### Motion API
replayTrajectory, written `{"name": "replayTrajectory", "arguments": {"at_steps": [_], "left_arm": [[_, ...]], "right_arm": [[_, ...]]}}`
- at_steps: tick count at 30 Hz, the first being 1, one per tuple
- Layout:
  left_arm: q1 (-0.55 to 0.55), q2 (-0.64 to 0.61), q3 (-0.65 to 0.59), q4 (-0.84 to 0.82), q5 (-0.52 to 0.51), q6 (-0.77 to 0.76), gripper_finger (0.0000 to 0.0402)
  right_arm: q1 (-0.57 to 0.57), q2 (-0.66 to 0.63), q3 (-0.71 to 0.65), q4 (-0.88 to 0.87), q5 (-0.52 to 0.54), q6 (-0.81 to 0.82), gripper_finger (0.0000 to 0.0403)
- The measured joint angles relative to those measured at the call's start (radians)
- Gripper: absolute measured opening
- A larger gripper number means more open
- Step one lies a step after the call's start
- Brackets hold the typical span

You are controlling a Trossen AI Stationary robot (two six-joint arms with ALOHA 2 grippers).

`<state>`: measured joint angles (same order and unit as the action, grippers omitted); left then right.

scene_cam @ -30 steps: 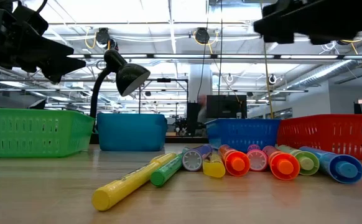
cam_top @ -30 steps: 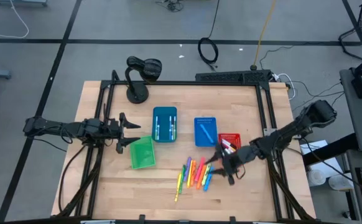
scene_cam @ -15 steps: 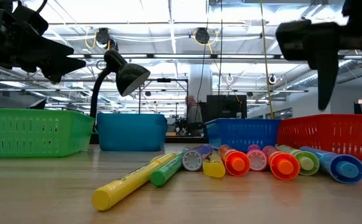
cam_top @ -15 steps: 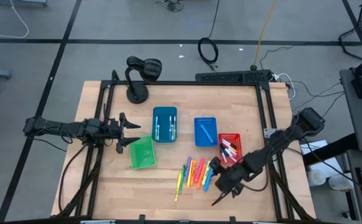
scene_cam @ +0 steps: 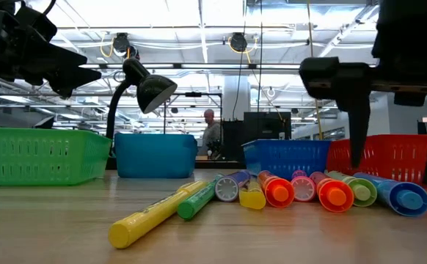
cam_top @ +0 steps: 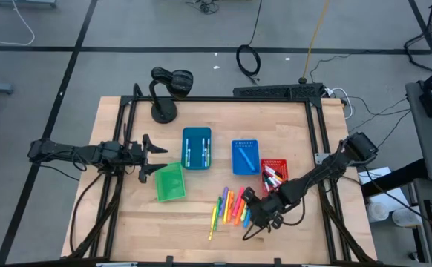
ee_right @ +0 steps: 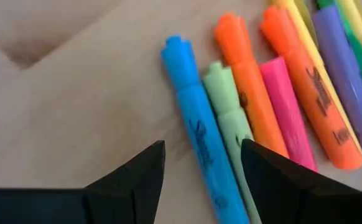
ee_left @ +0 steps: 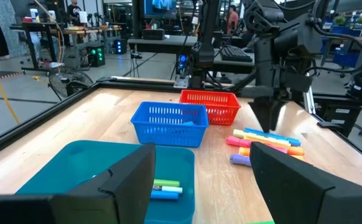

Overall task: Pick & Place Markers
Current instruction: Put the blue highlighter pen into the blue bin

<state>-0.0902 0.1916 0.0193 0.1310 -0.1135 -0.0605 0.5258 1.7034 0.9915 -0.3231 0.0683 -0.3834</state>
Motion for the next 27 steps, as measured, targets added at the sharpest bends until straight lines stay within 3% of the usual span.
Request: {"name": "replayTrajectory", "arguments": {"at_steps": [19, 27], "left_arm": [[0.000, 0.000, 0.000, 0.000, 0.000, 0.000, 0.0267], [0.000, 0.000, 0.000, 0.000, 0.000, 0.000, 0.0267]], "right_arm": [[-0.024, -0.002, -0.075, 0.012, -0.070, 0.073, 0.0150], [-0.023, 0.000, -0.077, 0.008, -0.072, 0.089, 0.0107]]}}
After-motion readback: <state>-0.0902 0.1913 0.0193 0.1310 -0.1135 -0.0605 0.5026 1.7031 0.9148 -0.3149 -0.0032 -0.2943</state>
